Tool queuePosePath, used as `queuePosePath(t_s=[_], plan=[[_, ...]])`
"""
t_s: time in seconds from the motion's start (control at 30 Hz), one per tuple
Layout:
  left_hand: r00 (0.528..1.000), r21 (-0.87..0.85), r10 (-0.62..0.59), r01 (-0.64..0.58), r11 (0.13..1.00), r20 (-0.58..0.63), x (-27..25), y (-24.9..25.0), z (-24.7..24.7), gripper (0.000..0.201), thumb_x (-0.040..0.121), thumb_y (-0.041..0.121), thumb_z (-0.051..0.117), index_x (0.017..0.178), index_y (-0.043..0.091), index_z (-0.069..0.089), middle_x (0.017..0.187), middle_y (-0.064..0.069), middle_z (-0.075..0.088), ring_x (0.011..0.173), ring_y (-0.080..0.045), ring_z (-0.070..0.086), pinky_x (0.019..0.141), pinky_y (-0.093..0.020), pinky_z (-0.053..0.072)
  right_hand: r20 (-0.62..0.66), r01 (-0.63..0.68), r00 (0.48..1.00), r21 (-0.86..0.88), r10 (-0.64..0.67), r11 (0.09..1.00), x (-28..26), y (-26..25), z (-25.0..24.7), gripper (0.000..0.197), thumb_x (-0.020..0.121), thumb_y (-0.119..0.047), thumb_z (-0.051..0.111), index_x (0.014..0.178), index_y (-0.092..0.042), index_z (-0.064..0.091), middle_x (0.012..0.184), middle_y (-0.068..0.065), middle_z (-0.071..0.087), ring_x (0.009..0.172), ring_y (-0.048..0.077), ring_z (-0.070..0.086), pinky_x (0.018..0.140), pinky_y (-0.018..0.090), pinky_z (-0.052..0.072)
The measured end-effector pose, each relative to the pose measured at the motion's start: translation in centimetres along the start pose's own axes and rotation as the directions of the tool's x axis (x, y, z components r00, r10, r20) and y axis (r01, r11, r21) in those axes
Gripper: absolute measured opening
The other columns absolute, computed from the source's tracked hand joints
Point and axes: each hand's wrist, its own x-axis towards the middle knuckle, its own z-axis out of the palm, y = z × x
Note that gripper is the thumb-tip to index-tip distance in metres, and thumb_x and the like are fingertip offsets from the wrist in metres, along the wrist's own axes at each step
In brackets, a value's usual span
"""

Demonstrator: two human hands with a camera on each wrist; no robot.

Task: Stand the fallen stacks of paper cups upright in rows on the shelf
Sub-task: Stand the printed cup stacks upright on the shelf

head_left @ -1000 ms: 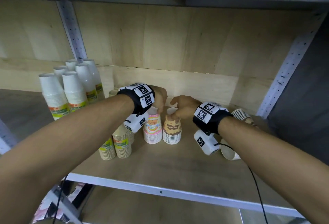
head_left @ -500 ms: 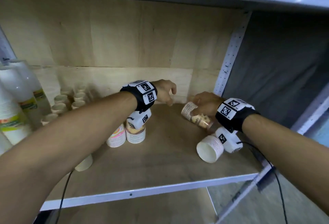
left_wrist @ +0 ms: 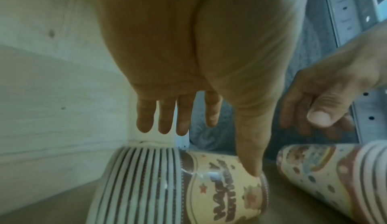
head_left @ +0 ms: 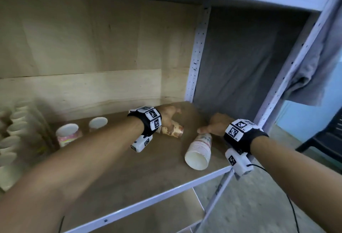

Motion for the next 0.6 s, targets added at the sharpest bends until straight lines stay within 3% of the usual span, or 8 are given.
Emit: queuePosePath(t_s=[0.07,0.2,0.3,0.43,0.5,0.53,0.6], plan=[[0.999,-0.009,-0.015,0.016,1.0,0.044,0.5,-0.2,1.0,0.093,0.075,0.017,0.083,0.152,0.021,0.03,0.149,-0.005,0.039,0.132,-0.024,0.043,0.088,-0.02,0.034,0.016,-0.038,0.999,0.051,0.037,0.998,-0.2,0.4,0.9,0.062,0.068,-0.065,0.074,0.097,-0.01,0.068,0.096,0.004,0.067,0.08,0.019,0.063,0.061,0.026,0.047],[0.994,-0.005,-0.043,0.044,0.999,0.096,1.0,-0.9,2.2,0.093,0.072,0.019,0.086,0.149,0.018,0.036,0.144,-0.003,0.045,0.127,-0.025,0.049,0.097,-0.028,0.042,0.06,-0.12,0.992,0.16,0.111,0.98,0.0,0.5,2.6,0.068,0.059,-0.068,0.077,0.094,-0.012,0.06,0.096,0.004,0.065,0.083,0.022,0.065,0.079,0.036,0.058],[0.994,0.022,-0.04,0.038,0.999,0.1,1.1,-1.6,2.7,0.081,0.071,0.021,0.085,0.142,0.018,0.047,0.128,-0.002,0.056,0.114,-0.022,0.055,0.085,-0.025,0.044,0.08,-0.107,0.992,0.166,0.095,0.98,0.1,0.3,2.9,0.061,0.059,-0.067,0.077,0.083,-0.014,0.06,0.08,0.001,0.063,0.066,0.018,0.061,0.059,0.027,0.051],[0.995,0.027,-0.033,0.031,0.999,0.092,1.3,-2.2,3.2,0.08,0.07,0.021,0.086,0.14,0.015,0.048,0.125,-0.004,0.056,0.111,-0.023,0.055,0.08,-0.023,0.041,0.194,-0.053,0.981,0.251,0.003,0.966,0.6,-0.4,3.4,0.052,0.06,-0.051,0.079,0.094,-0.013,0.069,0.083,0.008,0.072,0.069,0.027,0.071,0.056,0.032,0.053],[0.996,0.035,-0.031,0.028,0.999,0.084,1.3,-2.4,3.2,0.081,0.07,0.022,0.086,0.14,0.016,0.047,0.127,-0.003,0.055,0.113,-0.023,0.054,0.079,-0.023,0.04,0.205,-0.027,0.978,0.263,-0.028,0.964,0.6,-1.0,3.5,0.049,0.063,-0.042,0.081,0.097,-0.01,0.07,0.075,0.007,0.07,0.058,0.022,0.068,0.049,0.027,0.05],[0.996,0.04,-0.033,0.03,0.999,0.082,1.3,-2.6,3.1,0.081,0.071,0.022,0.086,0.14,0.017,0.046,0.129,-0.003,0.055,0.114,-0.023,0.053,0.079,-0.023,0.038,0.202,-0.008,0.978,0.249,-0.044,0.969,0.8,-1.2,3.6,0.049,0.063,-0.041,0.082,0.099,-0.011,0.07,0.077,0.003,0.07,0.059,0.017,0.068,0.049,0.026,0.05],[0.996,0.039,-0.038,0.034,0.999,0.082,1.2,-3.0,3.1,0.082,0.071,0.022,0.086,0.142,0.019,0.045,0.131,-0.002,0.054,0.116,-0.023,0.053,0.079,-0.023,0.037,0.212,0.038,0.974,0.191,-0.079,0.981,1.0,-1.8,3.6,0.051,0.063,-0.04,0.083,0.107,-0.017,0.07,0.092,-0.001,0.071,0.078,0.016,0.07,0.063,0.03,0.056]])
